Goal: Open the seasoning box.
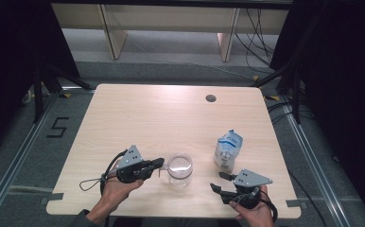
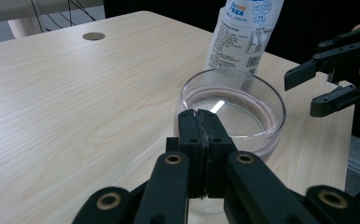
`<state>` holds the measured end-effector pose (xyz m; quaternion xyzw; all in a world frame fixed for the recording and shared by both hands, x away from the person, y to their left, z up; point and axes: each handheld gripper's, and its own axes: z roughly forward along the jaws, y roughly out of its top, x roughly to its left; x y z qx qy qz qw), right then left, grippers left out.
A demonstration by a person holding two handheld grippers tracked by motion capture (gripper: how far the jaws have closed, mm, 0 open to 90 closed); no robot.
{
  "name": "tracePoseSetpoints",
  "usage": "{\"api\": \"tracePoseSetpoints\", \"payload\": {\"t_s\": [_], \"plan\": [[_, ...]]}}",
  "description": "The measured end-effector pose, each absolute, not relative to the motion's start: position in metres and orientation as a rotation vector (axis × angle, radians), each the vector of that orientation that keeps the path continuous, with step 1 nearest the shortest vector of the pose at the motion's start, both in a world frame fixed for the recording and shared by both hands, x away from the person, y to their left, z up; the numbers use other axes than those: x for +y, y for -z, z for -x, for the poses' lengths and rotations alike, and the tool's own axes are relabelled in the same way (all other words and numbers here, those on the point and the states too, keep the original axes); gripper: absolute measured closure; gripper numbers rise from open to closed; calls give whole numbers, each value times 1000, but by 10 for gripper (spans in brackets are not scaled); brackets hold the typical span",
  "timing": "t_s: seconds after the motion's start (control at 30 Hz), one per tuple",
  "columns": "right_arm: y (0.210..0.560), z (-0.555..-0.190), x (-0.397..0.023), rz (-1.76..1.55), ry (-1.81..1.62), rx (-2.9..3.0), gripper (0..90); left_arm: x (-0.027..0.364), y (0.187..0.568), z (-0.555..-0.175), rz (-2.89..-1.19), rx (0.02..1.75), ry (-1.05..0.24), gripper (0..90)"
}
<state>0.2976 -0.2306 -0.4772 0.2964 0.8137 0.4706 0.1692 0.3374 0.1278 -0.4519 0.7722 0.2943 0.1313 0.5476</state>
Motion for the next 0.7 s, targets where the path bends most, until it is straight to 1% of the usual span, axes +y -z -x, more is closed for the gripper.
{"api": "tracePoseSetpoints", "payload": {"t_s": [0.1, 0.13, 0.43, 0.7], "plan": [[476, -301, -225, -816, -1343, 2316, 517, 128, 452, -337, -1827, 701, -311, 883], [475, -300, -222, -864, -1347, 2332, 526, 128, 452, -337, -1827, 698, -311, 882], [471, -310, -210, -751, -1374, 2307, 667, 129, 454, -338, -1819, 699, -313, 881], [471, -312, -200, -739, -1381, 2317, 753, 129, 454, -338, -1816, 690, -317, 881]]}}
